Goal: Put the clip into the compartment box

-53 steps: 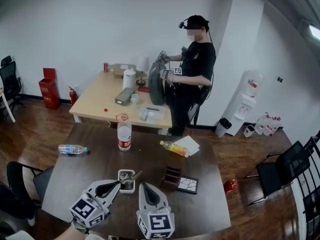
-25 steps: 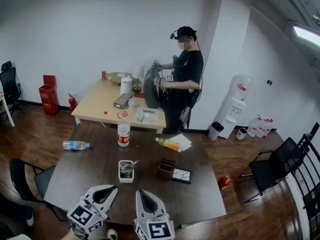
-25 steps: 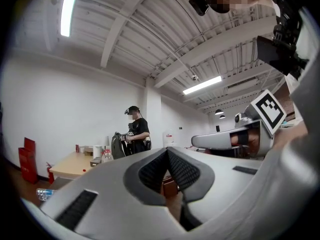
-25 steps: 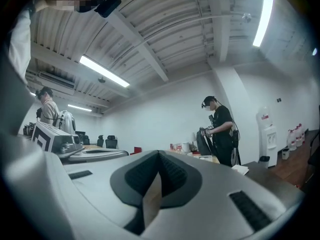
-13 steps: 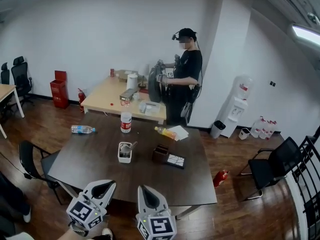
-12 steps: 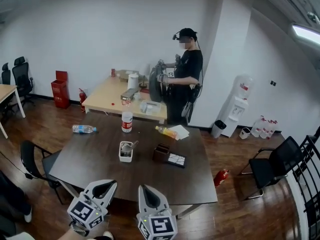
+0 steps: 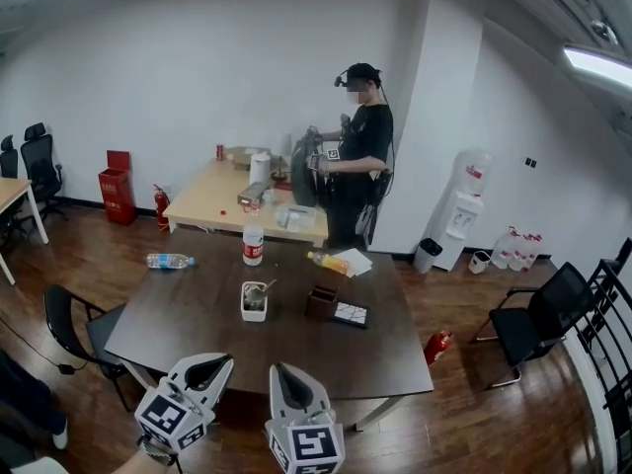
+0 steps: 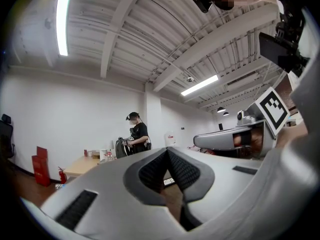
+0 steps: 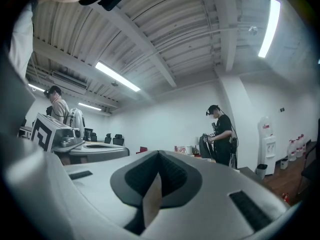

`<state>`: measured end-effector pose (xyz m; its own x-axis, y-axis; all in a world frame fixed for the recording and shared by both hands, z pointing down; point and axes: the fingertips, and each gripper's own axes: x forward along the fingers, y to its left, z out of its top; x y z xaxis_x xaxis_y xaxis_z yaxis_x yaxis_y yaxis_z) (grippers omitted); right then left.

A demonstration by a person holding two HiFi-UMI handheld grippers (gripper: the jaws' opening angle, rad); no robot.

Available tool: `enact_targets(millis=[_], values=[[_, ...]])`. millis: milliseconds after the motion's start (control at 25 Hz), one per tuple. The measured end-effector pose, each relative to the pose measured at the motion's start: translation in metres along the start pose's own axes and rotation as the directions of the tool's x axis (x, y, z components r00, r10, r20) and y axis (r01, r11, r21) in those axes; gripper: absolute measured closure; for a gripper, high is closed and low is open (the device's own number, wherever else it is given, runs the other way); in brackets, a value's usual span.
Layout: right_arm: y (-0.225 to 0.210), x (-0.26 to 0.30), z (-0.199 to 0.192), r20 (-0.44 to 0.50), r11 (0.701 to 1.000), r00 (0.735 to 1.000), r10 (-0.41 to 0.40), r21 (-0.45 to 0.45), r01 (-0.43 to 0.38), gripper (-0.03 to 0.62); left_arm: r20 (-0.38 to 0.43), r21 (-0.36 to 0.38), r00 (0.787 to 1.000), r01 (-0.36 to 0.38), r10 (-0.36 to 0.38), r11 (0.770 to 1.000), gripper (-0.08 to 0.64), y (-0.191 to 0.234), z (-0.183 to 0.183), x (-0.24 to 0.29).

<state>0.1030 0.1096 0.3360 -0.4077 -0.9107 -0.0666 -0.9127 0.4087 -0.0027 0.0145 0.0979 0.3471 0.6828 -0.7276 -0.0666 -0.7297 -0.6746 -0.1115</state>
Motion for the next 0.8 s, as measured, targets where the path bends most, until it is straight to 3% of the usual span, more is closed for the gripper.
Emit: enact_targets(millis=[160,800], values=[[0.017,0.004,-0.004,-0.074,0.996,0.997,-0.017,-0.085,0.011,0.597,-0.003,-0.001,1.000,0.000,0.000,1.000,0.566,0.007,0.000,-0.007],[0.032,0.011,-0.008,-0.100,0.996,0.995,-0.010,-0.094,0.001,0.597,0.000,-0.014,1.000,0.016,-0.016,1.000,0.566,0.014,-0.004,-0.015]])
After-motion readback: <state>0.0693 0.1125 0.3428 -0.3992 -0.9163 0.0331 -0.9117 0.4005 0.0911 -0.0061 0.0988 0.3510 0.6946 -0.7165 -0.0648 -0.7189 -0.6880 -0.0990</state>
